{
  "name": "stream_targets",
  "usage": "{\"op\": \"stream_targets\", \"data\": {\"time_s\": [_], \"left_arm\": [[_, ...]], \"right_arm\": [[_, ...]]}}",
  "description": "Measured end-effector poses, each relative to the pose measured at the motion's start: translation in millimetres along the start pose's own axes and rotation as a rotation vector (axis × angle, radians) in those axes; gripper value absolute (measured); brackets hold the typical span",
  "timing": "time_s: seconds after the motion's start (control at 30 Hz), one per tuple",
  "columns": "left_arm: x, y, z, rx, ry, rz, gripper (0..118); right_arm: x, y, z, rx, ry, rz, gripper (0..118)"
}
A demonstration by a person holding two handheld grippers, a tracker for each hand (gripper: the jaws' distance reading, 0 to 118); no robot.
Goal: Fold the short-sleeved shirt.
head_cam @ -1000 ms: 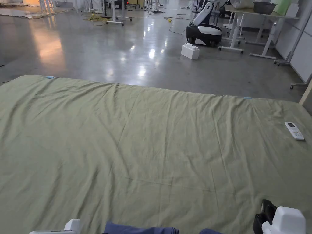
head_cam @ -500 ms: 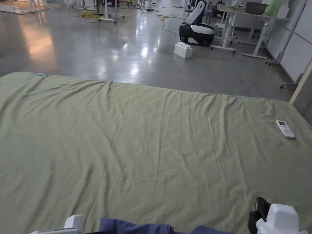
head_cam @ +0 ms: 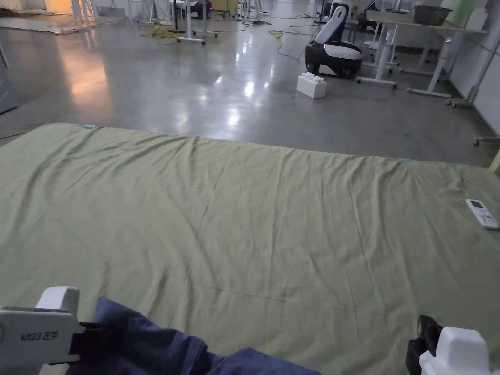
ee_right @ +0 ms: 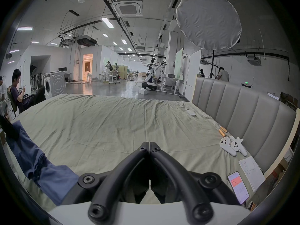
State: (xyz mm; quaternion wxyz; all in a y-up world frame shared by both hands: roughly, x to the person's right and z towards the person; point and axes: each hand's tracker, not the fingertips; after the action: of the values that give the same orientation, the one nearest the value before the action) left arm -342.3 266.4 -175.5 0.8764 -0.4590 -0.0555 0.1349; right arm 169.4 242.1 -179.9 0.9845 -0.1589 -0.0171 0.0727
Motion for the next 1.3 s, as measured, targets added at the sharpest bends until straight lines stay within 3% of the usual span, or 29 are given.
{"op": "stream_targets", "data": {"time_s": [0.1,0.23,0.57,1.1,1.2,1.3], "left_arm": [[10,3,10,-0.016,0.099,-0.06,12],[36,4,17,-0.019,0.1,-0.1,12],[114,-1,-2,-0.07,-0.001,-0.136,12],[221,-51,-130,-0.227,-0.063,-0.063,15],[219,-55,-140,-0.232,-0.082,-0.03,33],[213,-53,-131,-0.218,-0.184,0.031,66]], "right_arm": [[-5,-1,-2,0.001,0.014,-0.004,0],[-10,-3,-4,-0.004,0.029,-0.012,0],[-9,-7,-5,-0.012,0.033,-0.02,0],[1,-18,2,-0.038,0.019,-0.033,0],[4,-21,2,-0.042,0.016,-0.03,0],[7,-22,5,-0.042,0.01,-0.029,0]]}}
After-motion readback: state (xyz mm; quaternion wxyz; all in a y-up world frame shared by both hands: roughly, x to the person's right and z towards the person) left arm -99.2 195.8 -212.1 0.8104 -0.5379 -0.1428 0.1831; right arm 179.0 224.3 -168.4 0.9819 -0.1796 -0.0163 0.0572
